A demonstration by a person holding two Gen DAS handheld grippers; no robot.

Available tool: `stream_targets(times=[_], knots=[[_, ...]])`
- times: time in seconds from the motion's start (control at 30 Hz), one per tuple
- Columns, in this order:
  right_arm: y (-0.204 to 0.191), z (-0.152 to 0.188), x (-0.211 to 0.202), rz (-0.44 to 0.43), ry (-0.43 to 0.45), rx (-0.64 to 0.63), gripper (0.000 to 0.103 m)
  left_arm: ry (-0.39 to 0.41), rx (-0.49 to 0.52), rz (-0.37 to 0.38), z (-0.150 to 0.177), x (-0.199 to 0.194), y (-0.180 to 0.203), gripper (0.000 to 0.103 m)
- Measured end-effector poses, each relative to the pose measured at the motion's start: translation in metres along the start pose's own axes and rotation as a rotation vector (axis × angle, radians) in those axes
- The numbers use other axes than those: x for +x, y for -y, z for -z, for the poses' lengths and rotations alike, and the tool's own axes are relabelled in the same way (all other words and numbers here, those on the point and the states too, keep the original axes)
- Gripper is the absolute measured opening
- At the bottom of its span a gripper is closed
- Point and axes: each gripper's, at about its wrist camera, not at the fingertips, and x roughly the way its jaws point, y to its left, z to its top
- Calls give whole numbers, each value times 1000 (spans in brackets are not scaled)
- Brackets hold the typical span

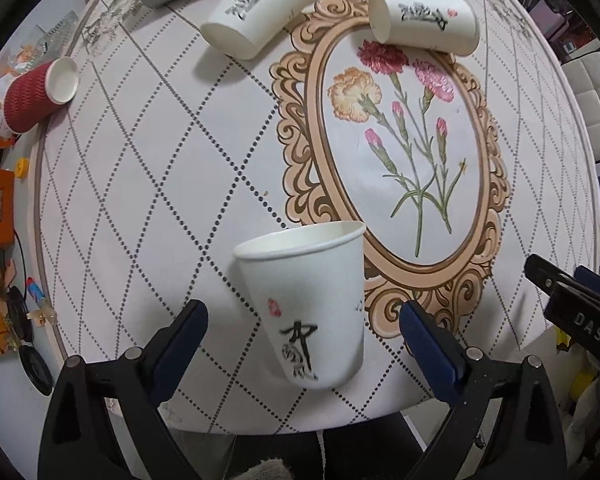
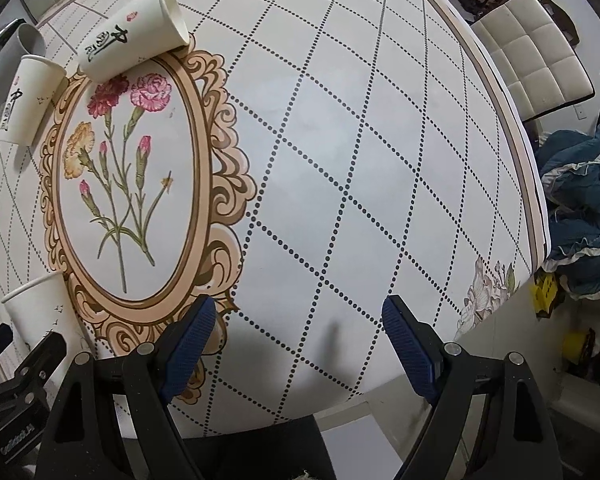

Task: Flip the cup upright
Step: 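Lift the white cup with the left tool and turn it opening-up, then grasp the white cup with the right tool while the left tool releases it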

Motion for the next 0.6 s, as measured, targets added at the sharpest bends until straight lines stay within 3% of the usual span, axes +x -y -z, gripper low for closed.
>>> stream_targets(times=[0.33, 0.47, 0.6], knots=[[-12, 11, -40, -32, 57, 3, 87, 114, -50, -9, 11, -64, -23, 98], [-33, 18, -60, -66, 79, -23, 87, 171, -95, -78, 22, -75, -58, 98], [-70, 22, -73, -88, 90, -94, 87, 170, -137, -149, 30, -65, -101, 98]])
